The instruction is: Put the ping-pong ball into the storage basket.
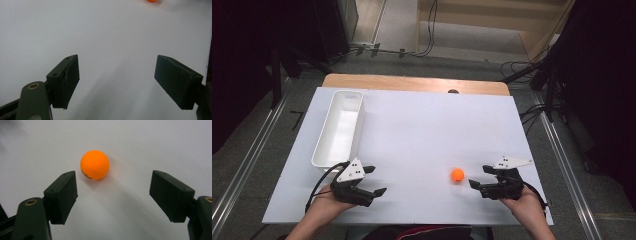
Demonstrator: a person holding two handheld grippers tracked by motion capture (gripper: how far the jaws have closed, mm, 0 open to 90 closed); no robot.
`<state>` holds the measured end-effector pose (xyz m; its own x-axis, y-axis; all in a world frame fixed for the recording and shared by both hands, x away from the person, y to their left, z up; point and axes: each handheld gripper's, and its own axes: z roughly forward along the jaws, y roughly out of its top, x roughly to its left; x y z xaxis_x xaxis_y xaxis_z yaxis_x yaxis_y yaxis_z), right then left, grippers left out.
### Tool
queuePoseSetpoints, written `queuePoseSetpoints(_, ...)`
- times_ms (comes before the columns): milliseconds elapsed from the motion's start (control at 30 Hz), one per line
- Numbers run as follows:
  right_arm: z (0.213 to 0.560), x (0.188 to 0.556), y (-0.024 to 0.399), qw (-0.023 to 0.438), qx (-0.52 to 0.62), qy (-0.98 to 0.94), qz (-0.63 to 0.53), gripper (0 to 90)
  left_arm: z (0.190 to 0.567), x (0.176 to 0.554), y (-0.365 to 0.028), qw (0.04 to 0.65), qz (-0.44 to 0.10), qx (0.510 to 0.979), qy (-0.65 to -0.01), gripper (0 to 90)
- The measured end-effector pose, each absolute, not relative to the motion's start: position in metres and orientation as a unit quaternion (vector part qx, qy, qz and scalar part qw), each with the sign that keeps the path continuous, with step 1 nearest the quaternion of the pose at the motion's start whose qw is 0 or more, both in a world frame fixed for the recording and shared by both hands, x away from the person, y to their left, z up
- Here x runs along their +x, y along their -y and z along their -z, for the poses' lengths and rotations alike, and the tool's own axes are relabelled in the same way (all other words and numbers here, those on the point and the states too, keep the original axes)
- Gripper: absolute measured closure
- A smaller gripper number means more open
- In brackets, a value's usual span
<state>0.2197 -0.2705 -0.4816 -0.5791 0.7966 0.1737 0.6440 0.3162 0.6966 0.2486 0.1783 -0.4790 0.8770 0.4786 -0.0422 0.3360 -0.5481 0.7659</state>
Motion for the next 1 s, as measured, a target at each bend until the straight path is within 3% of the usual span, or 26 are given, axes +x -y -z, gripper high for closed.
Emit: queuePoseSetpoints(1000,0.4820,0.2196,0.2707,0.098,0.442,-0.808,-0.377,20.7,0.4791,0.2496,-0.1796,0.416,-0.081,0.874,-0.239,19.7)
